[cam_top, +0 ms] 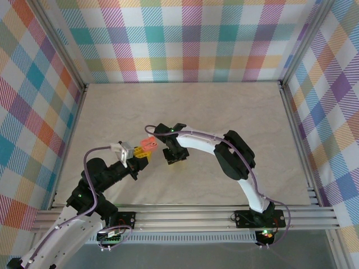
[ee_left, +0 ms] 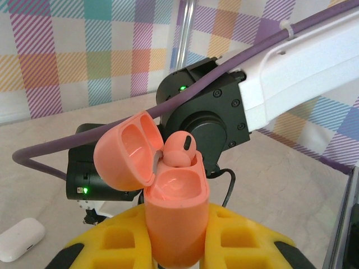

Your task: Insert wireless bluetooth earbuds into charging case

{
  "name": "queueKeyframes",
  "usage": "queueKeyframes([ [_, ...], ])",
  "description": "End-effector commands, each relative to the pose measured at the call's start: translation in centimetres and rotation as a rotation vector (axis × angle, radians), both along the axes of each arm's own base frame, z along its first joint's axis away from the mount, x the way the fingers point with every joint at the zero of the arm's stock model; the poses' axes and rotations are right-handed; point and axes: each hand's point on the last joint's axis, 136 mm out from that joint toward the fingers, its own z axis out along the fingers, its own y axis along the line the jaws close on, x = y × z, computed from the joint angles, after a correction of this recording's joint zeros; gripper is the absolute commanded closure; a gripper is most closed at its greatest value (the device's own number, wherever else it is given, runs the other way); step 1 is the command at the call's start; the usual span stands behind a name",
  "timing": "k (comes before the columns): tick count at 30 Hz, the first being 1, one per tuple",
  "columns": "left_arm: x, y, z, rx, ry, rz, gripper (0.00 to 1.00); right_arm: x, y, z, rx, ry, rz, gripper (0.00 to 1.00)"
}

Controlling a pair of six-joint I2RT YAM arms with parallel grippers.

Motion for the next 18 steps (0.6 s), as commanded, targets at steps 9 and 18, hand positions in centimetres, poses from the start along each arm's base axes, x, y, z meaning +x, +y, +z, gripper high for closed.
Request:
queueKeyframes([
  [9, 0.2, -0.7, 1.0, -0.029, -0.019, -0.021, 1.0, 2.8, -3.2, 1.5, -0.24, -0.124, 0.172, 0.62],
  [18, 0.4, -0.6, 1.0, -0.024, -0.022, -0.015, 1.0, 4.4, -4.5, 1.5, -0.318, -0.149, 0.258, 0.62],
])
